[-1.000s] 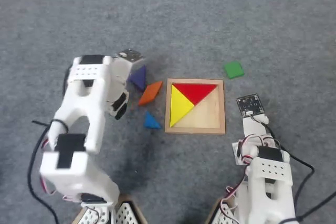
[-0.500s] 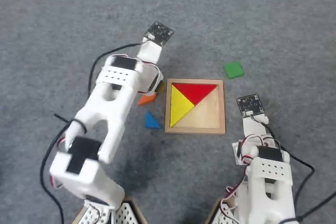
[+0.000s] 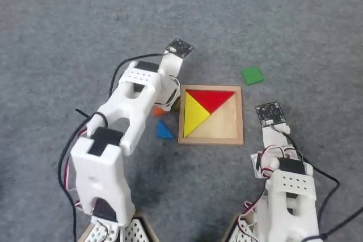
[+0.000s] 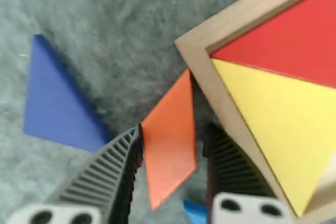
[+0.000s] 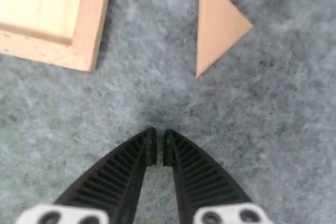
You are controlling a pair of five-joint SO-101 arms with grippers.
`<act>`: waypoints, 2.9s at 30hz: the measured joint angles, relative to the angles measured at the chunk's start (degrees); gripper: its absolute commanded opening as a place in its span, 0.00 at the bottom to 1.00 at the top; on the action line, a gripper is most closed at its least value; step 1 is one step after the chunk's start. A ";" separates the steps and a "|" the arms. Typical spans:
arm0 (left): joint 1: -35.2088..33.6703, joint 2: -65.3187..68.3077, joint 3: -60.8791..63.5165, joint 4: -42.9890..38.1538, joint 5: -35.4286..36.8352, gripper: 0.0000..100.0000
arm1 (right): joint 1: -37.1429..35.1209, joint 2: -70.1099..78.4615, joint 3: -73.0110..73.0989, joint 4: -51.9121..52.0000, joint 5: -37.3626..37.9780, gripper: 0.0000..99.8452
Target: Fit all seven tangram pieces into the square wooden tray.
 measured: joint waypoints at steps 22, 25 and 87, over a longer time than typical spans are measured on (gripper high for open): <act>-18.46 0.00 -3.43 19.52 -8.70 0.05 | 0.00 0.00 0.00 -0.70 0.00 0.04; -20.22 -7.65 1.14 20.84 -10.90 0.05 | 0.00 0.00 0.00 -1.05 0.00 0.04; -14.77 -30.15 36.22 -2.46 -12.57 0.21 | 0.00 0.00 0.00 -1.23 0.00 0.04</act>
